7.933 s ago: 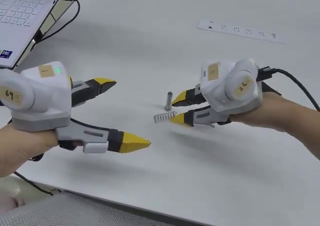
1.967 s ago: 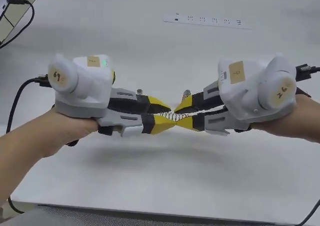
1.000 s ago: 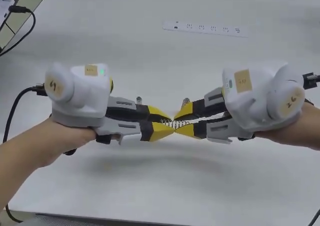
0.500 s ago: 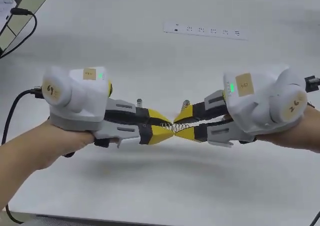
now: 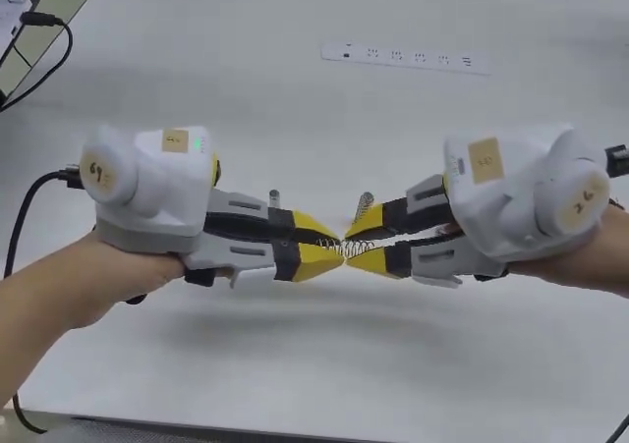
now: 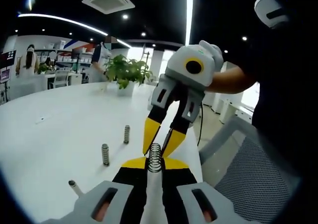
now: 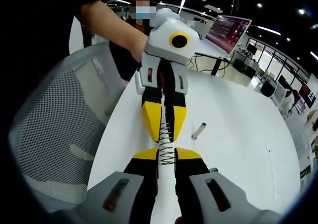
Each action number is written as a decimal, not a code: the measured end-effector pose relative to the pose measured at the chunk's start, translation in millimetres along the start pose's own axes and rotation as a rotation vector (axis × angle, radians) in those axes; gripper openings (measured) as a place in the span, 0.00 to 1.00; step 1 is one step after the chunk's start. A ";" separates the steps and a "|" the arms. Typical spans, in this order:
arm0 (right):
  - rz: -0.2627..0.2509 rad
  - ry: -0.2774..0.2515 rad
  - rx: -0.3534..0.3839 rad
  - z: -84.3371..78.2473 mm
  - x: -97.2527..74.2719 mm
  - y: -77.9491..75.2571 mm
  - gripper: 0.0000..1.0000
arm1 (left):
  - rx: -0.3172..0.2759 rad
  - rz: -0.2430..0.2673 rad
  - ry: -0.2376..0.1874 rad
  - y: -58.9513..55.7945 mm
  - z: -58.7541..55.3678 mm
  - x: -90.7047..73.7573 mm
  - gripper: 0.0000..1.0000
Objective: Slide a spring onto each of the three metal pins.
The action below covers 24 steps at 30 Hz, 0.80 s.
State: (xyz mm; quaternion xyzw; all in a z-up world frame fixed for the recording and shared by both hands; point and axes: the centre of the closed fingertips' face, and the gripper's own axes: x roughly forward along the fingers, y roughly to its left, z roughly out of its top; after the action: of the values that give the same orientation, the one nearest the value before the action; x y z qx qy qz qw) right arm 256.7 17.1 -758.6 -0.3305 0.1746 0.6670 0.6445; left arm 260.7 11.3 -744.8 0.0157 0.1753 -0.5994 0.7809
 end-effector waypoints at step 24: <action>-0.006 -0.003 -0.008 -0.5 -8.3 0.1 0.07 | -0.020 0.001 0.004 -0.3 -3.5 0.1 0.02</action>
State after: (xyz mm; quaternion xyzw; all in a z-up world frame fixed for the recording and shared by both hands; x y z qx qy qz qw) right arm 256.3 10.6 -753.5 -0.3323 0.1701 0.6664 0.6454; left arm 259.5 11.9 -748.1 0.0091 0.1830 -0.5972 0.7809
